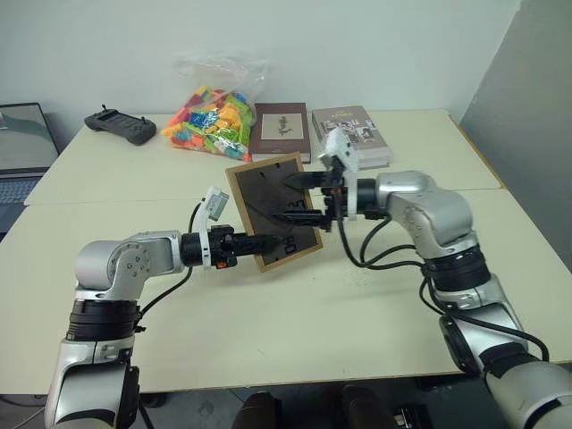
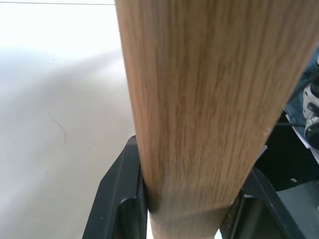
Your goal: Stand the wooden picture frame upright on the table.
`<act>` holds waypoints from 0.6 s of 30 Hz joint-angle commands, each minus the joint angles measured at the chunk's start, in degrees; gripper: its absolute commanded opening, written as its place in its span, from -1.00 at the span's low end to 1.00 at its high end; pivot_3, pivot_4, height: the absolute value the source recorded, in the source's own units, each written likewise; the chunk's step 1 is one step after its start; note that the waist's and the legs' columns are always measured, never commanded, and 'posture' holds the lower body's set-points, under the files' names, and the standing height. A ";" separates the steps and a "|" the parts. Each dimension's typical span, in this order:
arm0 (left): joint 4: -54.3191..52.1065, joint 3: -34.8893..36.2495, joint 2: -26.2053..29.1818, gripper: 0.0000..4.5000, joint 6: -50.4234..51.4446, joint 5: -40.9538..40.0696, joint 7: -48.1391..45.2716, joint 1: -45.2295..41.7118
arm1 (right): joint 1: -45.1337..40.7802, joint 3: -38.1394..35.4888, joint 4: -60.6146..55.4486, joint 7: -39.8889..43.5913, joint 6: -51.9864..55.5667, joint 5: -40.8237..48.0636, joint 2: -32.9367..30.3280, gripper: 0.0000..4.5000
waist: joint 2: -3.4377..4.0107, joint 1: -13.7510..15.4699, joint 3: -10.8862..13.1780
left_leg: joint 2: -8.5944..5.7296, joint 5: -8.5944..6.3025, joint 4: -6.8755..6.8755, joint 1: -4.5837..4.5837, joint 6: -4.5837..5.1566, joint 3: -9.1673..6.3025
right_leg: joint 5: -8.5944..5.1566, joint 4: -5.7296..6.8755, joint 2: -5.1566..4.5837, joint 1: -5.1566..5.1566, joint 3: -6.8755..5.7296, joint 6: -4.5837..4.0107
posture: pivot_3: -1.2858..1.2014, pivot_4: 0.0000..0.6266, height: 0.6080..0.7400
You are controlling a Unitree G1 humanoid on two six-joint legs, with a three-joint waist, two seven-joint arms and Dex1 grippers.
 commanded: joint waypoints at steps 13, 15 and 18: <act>-4.02 6.01 0.74 -0.43 4.71 -6.47 2.01 1.11 | 4.72 -4.53 -12.63 10.97 10.46 14.09 -12.73 0.98 | -0.02 0.09 0.02 | -0.01 -0.07 0.00 -0.01 0.12 -0.03 | 0.00 0.00 -0.02 0.00 -0.01 0.00 | 0.03 -0.52 1.00; -4.08 6.39 1.22 -0.43 6.24 -7.51 2.37 1.12 | 4.84 -5.28 -11.69 11.79 10.19 14.34 -14.94 0.98 | -0.04 0.08 0.03 | 0.00 -0.07 0.00 0.00 0.13 -0.04 | 0.00 0.01 -0.01 0.00 -0.03 0.00 | 0.03 -0.52 1.00; -3.04 7.09 1.39 -0.43 11.04 -9.50 4.11 0.64 | 5.49 -4.73 -8.88 11.21 2.57 8.78 -18.91 0.98 | -0.07 0.07 0.04 | -0.01 -0.07 0.00 0.00 0.13 -0.03 | 0.00 0.00 -0.01 0.01 -0.02 0.00 | 0.03 -0.52 1.00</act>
